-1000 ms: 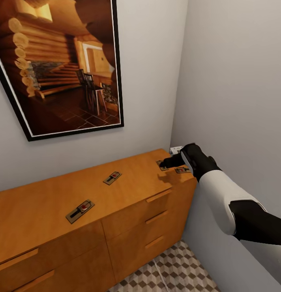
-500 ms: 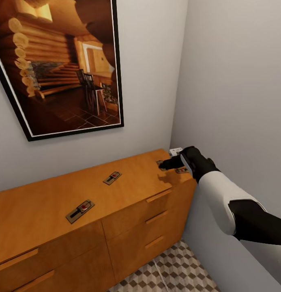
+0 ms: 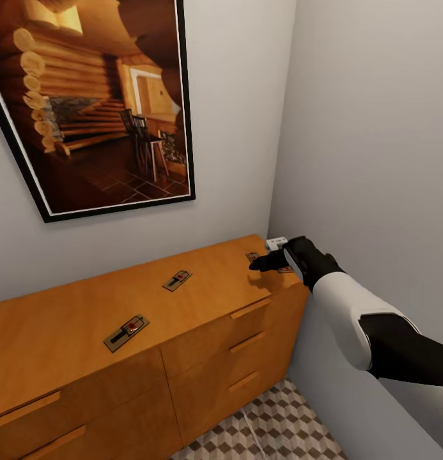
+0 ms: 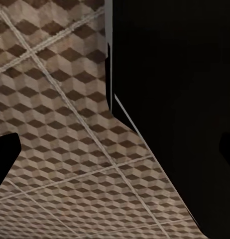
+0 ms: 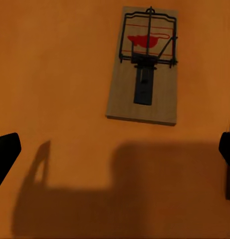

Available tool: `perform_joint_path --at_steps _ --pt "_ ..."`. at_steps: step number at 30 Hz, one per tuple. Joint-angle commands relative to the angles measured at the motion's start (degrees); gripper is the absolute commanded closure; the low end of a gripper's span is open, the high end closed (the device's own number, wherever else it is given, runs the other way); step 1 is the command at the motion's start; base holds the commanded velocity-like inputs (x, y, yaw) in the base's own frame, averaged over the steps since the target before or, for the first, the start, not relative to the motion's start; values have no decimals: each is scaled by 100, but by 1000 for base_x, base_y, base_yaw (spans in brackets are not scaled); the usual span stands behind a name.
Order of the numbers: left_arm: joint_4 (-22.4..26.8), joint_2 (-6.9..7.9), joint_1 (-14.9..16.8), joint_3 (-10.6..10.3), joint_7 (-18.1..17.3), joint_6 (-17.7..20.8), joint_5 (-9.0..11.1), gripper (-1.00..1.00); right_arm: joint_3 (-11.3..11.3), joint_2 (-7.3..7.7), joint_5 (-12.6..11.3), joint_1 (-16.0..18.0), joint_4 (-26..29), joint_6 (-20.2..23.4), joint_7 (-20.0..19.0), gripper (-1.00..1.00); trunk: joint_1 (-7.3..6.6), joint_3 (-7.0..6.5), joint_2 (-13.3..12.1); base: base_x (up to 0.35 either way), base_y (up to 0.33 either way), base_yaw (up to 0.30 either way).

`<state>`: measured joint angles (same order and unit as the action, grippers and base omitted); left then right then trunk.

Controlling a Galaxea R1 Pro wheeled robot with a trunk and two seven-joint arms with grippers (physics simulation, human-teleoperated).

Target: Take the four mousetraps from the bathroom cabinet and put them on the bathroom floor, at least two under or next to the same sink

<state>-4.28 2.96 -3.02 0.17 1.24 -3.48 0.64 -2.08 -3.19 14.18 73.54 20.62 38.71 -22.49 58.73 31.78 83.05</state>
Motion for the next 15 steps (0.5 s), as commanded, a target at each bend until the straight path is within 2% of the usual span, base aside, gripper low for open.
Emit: perform_joint_path --at_steps 1,7,15 --pt "-12 0 3 1 12 -33 4 -100 -13 2 60 2 -19 -19 -42 -100 0 4 3 0 0 0" --pt "-12 3 3 1 20 -24 6 -100 -13 -2 59 2 -208 -367 -42 -100 0 4 3 0 0 0" --pt "-12 16 3 1 25 -16 6 -100 -7 14 61 2 -240 -466 -48 -100 0 4 3 0 0 0"
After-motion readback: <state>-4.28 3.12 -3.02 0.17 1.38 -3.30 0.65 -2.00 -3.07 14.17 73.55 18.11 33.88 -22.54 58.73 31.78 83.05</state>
